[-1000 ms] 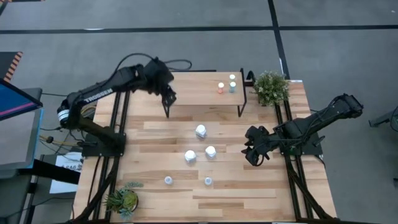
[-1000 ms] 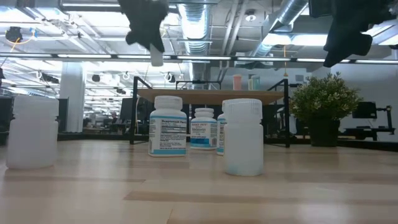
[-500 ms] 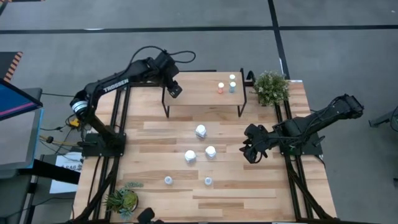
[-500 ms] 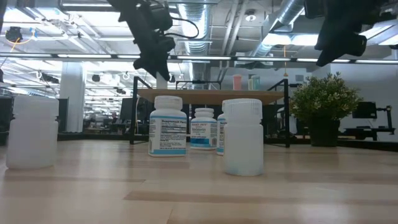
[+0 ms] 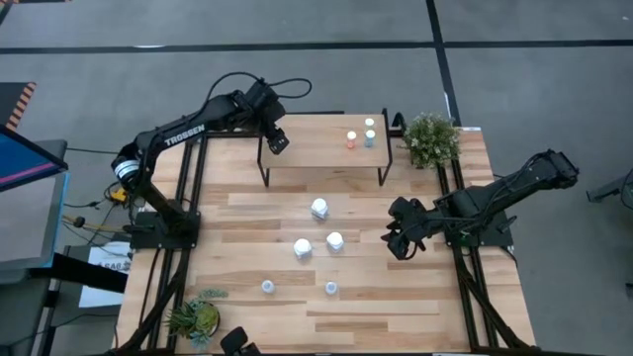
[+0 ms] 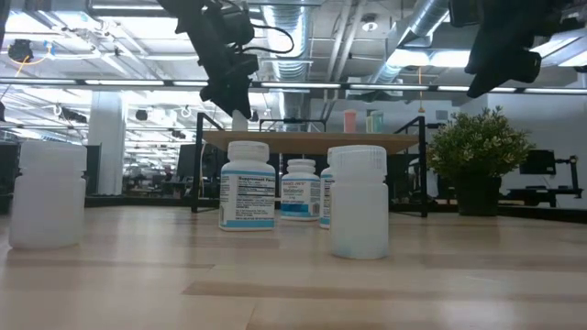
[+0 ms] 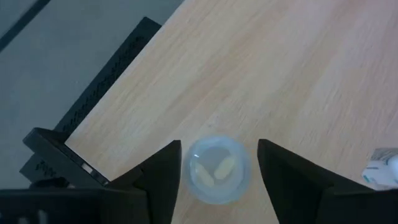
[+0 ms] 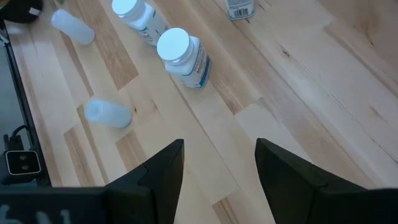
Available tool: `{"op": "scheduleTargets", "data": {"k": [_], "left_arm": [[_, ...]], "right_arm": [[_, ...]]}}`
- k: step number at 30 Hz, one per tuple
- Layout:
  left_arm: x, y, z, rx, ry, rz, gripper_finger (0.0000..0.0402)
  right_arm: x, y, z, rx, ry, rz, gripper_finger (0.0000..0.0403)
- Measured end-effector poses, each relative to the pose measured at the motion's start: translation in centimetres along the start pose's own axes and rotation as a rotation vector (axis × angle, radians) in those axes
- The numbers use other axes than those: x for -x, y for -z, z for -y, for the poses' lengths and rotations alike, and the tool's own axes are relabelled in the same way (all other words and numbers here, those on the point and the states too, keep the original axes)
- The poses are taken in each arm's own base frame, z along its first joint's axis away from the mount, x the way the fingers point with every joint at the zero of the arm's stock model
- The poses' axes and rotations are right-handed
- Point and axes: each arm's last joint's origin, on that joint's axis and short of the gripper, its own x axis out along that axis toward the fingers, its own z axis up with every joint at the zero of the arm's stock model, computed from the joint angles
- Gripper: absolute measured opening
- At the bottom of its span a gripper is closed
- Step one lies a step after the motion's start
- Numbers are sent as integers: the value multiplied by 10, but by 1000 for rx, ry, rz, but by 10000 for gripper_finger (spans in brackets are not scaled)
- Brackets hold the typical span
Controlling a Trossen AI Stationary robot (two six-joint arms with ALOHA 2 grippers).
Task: Pick and place medicine bottles onto shelf by color
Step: Put the top left transparent medicine bottle on the shelf, then put the left transparent medicine bottle on the shelf aligned with the other transparent medicine bottle
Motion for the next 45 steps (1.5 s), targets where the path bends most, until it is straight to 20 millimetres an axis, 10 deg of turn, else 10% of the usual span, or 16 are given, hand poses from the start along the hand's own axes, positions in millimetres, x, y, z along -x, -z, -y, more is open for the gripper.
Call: {"op": "scheduleTargets", "data": {"k": [10, 19, 34, 45], "left_arm": [[21, -26, 8, -43, 38, 158, 223], [77, -35, 72, -223, 321, 126, 208], [114, 45, 179, -374, 384, -393, 195], [176, 104, 225, -491, 311, -315, 195]], "right_arm": [[0, 0, 0, 0, 0, 0, 218], [0, 0, 0, 6, 0, 0, 218], [0, 1, 0, 11, -1, -4, 218], [0, 1, 0, 11, -1, -5, 218]]}}
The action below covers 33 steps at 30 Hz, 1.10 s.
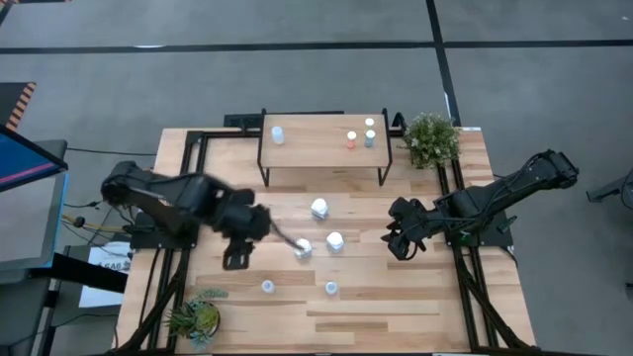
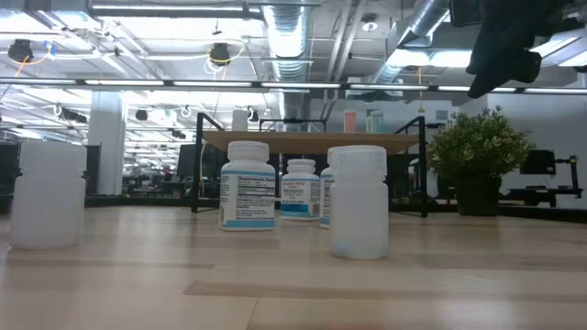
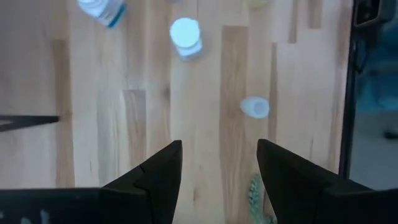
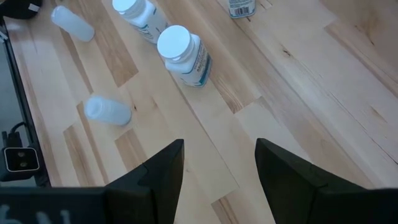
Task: Pick and place medicine bottles onto shelf by color
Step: Put the left transparent medicine bottle on the shelf aligned with the other transparent medicine bottle
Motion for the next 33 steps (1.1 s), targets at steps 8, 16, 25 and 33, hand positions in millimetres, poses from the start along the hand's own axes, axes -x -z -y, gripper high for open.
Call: {"op": "scheduleTargets", "data": {"k": [8, 16, 25, 33], "left_arm": [[-28, 44, 13, 203, -20, 40, 194], [-57, 72, 11, 335, 49, 79, 200], [-94, 82, 19, 104, 52, -33, 272], [-150, 83, 42, -24, 79, -91, 296]], "right_arm": [[-1, 0, 0, 4, 3, -3, 218], [-1, 1, -1, 0, -31, -46, 218], [-1, 1, -2, -2, -36, -44, 218], [-1, 1, -2, -1, -37, -44, 218]]}}
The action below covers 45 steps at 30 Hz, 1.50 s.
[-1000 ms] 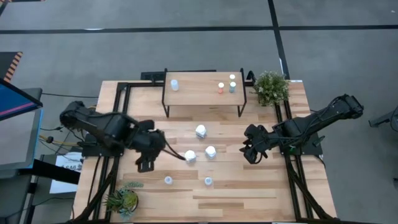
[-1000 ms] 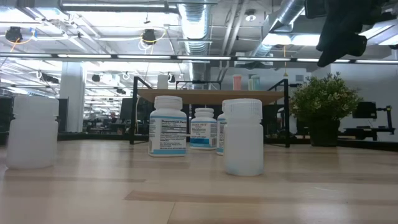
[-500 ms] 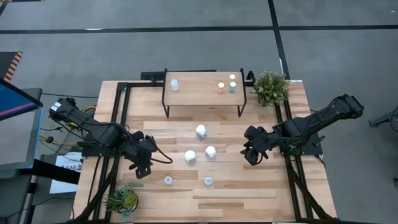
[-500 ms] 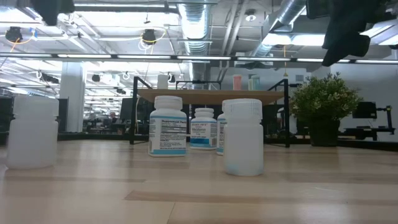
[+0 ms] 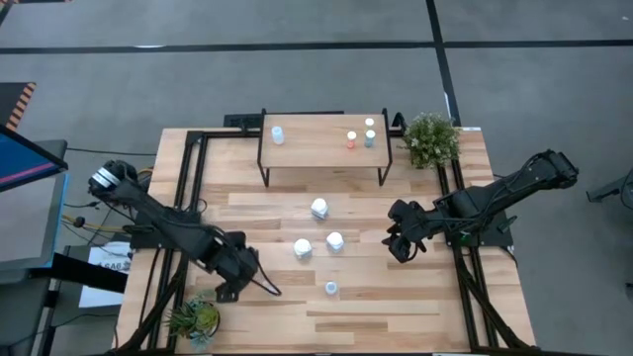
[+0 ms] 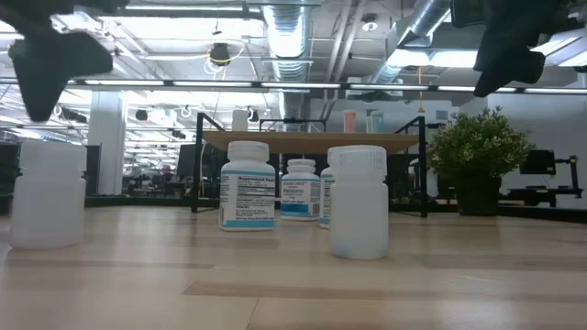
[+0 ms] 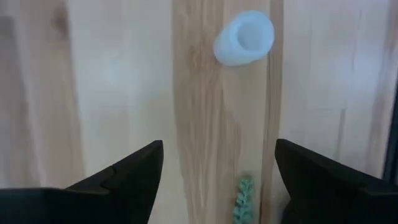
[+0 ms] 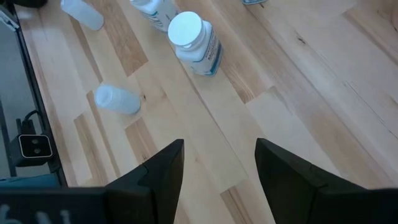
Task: Pick and place medicine bottles onto shelf by color
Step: Put the left transparent medicine bottle on the shelf aligned with the other transparent medicine bottle
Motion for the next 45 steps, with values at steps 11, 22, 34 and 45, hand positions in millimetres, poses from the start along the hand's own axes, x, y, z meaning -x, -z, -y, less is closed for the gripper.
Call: {"op": "scheduleTargets", "data": {"k": [11, 22, 34, 45], "left_arm": [[-59, -20, 14, -61, -25, -9, 297], [-65, -37, 18, -47, -8, 78, 297], [-64, -42, 20, -71, 9, 131, 281], [-64, -42, 20, -43, 11, 130, 182]], "right_arm": [[0, 1, 0, 0, -17, -27, 218], [0, 1, -1, 0, -30, -40, 218], [0, 1, -1, 0, -29, -40, 218], [0, 1, -1, 1, -29, -40, 218]]}}
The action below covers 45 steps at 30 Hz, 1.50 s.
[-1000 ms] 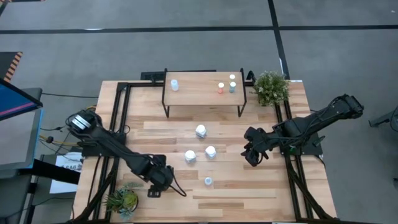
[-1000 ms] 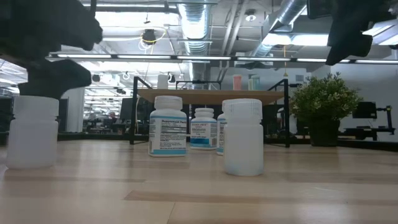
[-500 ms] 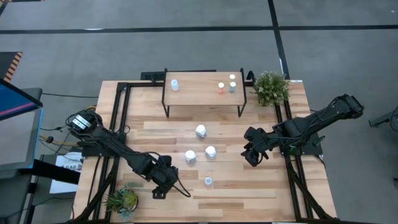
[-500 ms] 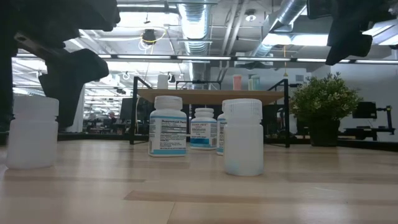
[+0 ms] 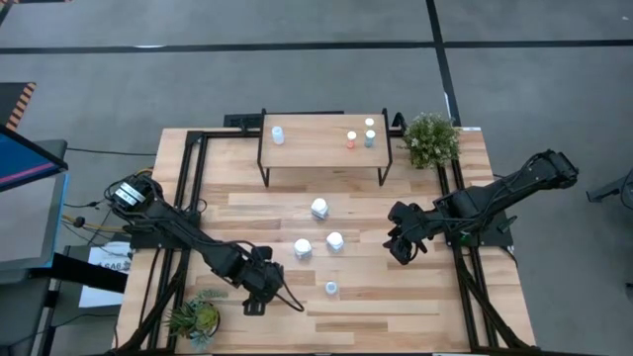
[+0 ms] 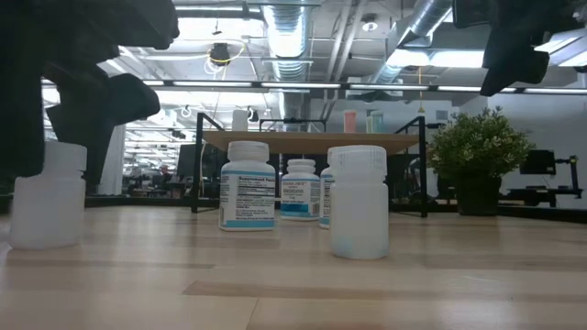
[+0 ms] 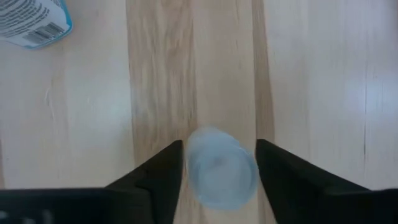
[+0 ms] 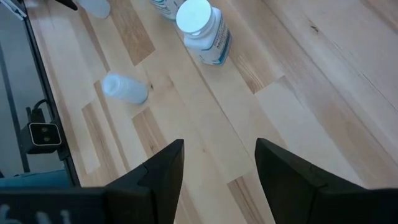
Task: Pick and place medicine bottles onto shelf by color
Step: Put the left transparent medicine bottle on the shelf aligned with the other transparent medicine bottle
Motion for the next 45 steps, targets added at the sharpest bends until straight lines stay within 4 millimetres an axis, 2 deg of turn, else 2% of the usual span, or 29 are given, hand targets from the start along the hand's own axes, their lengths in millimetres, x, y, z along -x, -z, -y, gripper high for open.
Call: {"op": "scheduleTargets", "data": {"k": [6, 9, 14, 19, 25, 29, 35, 41, 45], "left_arm": [[8, -9, -7, 105, 35, -62, 109], [24, -24, -14, 132, 23, -85, 106], [62, -58, -30, 123, 3, -67, 106], [107, -91, -62, 92, -24, 1, 116], [155, -113, -120, 76, -90, 58, 108], [176, -113, -164, 99, -153, 62, 117], [188, -103, -223, 143, -201, 53, 113], [197, -90, -263, 181, -224, 50, 116], [193, -79, -282, 199, -232, 21, 118]], "right_arm": [[0, 0, 0, 0, 0, 0, 218], [0, 0, 0, 0, 0, 0, 218], [0, 0, 0, 0, 0, 1, 218], [0, 0, 0, -1, 0, 1, 218], [0, 0, 0, -1, 0, 1, 218], [0, 0, 0, -1, 0, 1, 218], [0, 0, 0, -1, 0, 1, 218], [0, 0, 0, -1, 0, 0, 218], [0, 0, 0, -2, 0, 1, 218]]}}
